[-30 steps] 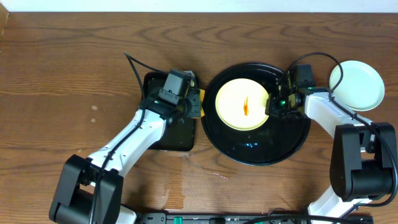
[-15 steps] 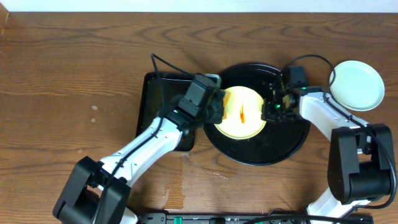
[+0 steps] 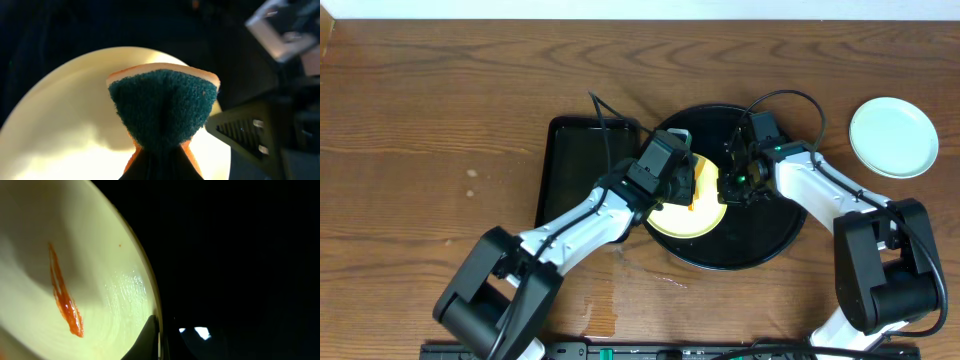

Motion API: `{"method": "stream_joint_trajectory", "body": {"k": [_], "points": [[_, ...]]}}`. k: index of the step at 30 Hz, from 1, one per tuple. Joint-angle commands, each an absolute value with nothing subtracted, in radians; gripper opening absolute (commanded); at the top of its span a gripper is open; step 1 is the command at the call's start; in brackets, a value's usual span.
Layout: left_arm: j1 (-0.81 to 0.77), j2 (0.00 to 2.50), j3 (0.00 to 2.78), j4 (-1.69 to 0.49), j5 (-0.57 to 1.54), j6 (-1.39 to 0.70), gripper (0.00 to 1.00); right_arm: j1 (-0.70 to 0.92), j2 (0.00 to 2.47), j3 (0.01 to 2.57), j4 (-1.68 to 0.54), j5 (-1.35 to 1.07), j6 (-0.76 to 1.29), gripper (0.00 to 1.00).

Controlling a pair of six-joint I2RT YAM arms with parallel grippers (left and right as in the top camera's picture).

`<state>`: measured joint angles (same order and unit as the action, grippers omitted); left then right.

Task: Clean dirty plates on tray and stack at the side
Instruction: 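Scrub the yellow plate with the sponge in the left gripper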

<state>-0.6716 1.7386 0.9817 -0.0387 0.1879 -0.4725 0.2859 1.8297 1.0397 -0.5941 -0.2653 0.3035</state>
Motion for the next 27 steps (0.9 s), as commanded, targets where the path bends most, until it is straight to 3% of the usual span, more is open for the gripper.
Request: {"method": "stream_joint_trajectory", "body": {"k": [1,10,27], "points": [[-0.674,1.773,1.001,-0.032,0.184,-0.598,0.08,0.305,1.851,1.02,-0.605,-0.258,0.303,0.01],[-0.69,1.796,1.001,-0.043,0.258,-0.842,0.08,0.305,1.851,1.02,-0.602,-0.258,0.302,0.01],[-0.781,1.865,0.997,-0.05,0.154,-0.85,0.08,0.305,1.851,1.02,-0.606,-0.259,0.302,0.01]]}}
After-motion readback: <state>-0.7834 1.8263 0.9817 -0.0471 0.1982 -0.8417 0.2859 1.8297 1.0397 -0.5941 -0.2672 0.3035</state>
